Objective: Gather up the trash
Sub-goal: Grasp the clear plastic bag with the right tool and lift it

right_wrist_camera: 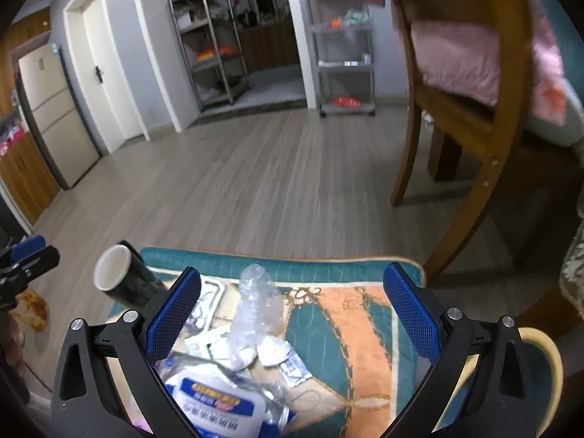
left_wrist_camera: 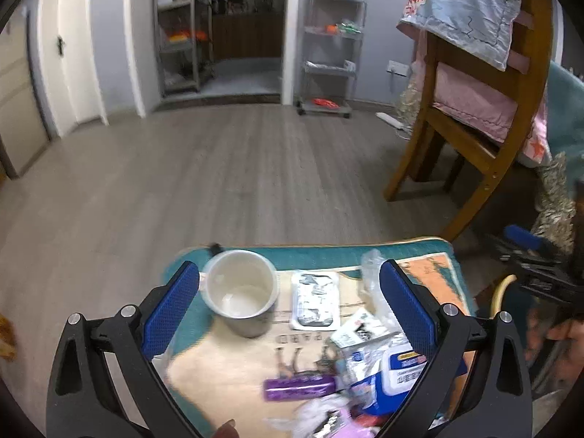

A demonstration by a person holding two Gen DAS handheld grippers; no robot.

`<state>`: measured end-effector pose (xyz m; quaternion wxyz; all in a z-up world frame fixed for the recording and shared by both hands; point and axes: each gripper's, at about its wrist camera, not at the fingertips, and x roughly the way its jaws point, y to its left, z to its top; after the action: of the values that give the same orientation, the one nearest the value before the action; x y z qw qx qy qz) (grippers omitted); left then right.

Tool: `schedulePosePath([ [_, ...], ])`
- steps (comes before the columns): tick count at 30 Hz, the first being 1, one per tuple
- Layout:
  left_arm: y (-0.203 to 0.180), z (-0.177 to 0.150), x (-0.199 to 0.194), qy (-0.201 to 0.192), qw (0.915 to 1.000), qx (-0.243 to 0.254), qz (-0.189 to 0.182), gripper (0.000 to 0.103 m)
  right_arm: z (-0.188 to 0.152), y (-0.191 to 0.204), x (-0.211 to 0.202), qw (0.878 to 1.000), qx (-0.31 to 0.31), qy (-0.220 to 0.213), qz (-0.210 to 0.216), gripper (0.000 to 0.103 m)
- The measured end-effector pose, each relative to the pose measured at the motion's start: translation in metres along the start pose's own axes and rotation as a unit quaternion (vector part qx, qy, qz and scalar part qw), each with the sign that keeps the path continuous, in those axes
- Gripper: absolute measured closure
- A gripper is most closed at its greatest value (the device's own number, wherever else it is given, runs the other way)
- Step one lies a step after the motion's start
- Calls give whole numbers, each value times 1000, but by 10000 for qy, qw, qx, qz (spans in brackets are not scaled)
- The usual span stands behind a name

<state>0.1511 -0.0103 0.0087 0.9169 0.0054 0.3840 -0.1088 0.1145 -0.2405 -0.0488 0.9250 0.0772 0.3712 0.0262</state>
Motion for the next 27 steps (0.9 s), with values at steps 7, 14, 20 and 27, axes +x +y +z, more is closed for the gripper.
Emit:
schedulePosePath([
  [7, -6, -8, 37, 265, 9983, 511, 95, 6, -14, 16, 77, 9930, -120, 1151, 228, 7],
  [14, 1, -19, 51, 414, 9960, 793, 68, 6, -27, 33, 121, 9800, -218, 1930, 444, 38],
  [20, -3, -23, 56, 529, 9949, 854, -22, 6, -39, 28, 138, 9690, 73, 2389, 630, 78],
  [27, -21, -28, 63, 662, 9931, 912, -313, 7, -26, 10, 101, 9786, 370, 1927, 621, 87],
])
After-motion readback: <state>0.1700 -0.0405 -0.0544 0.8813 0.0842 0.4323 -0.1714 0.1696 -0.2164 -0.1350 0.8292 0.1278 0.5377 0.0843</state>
